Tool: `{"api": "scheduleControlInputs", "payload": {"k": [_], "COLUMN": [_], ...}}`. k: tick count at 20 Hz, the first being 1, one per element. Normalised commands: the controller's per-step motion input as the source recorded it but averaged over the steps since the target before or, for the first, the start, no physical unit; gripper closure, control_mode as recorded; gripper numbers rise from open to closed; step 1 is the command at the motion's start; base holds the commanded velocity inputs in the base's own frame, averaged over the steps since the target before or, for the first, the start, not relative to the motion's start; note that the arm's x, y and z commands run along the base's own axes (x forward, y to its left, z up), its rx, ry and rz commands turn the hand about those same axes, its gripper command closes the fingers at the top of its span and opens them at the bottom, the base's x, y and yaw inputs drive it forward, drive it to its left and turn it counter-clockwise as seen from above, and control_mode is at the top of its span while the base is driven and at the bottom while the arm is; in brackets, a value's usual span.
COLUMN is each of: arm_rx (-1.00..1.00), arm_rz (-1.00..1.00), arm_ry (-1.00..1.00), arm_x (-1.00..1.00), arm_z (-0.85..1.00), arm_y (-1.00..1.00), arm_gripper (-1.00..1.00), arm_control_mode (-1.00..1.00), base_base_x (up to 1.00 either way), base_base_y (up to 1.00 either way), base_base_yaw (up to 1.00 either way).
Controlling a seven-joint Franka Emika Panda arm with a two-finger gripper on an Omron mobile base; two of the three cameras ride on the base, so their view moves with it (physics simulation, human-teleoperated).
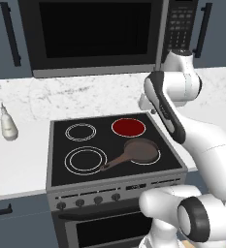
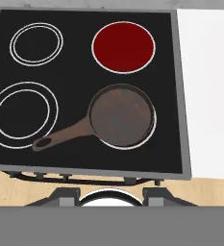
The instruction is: Turn off the rear right burner of the stove.
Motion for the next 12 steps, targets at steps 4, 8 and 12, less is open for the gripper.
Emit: {"api": "scheduleControlInputs", "payload": {"k": [4, 8, 12], "arm_rx": [0.0, 0.0, 0.0], "arm_rz": [0.0, 0.0, 0.0], "arm_ry": [0.0, 0.0, 0.0], "arm_x": [-0.11, -0.27, -0.24], "arm_z": [0.0, -0.03, -0.02], "arm_y": [0.06, 0.17, 0.09], "arm_gripper": [-1.0, -1.0, -1.0], "arm_control_mode": [-1.0, -1.0, -1.0], "base_base_x": [0.0, 0.0, 0.0], "base_base_y": [0.0, 0.0, 0.0], "base_base_yaw": [0.0, 0.0, 0.0]}}
